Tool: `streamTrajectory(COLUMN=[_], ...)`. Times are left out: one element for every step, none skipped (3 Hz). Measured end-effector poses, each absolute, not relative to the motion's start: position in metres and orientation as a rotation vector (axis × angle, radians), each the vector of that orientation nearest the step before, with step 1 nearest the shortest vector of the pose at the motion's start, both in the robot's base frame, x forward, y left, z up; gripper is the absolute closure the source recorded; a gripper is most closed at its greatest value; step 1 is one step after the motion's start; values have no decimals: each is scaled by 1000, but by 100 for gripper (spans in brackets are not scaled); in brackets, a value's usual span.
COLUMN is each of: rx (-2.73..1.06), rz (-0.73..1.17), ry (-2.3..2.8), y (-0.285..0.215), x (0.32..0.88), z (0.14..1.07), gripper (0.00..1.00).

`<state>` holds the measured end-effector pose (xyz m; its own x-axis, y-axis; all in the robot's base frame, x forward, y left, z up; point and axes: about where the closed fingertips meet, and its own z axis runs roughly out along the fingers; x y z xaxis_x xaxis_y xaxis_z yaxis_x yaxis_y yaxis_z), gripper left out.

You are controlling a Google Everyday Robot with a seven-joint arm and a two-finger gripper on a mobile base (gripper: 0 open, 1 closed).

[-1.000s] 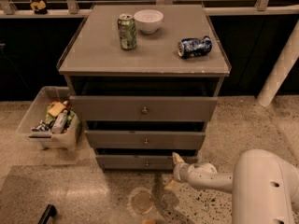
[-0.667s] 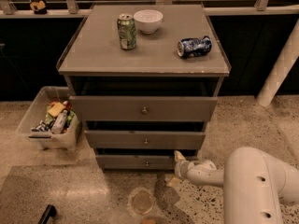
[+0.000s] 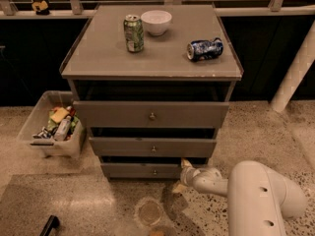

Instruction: Open bottom drawer

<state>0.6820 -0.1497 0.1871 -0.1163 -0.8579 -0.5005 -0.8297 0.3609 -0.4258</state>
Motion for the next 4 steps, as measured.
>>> streamTrajectory(rx=[-1441, -1455, -1455, -1456], rz=[51, 106, 99, 41], ry=[1983, 1975, 1975, 1974], y=[-122, -100, -103, -114], x=[669, 671, 671, 700], z=[171, 176, 175, 178], gripper=[0, 0, 0, 0])
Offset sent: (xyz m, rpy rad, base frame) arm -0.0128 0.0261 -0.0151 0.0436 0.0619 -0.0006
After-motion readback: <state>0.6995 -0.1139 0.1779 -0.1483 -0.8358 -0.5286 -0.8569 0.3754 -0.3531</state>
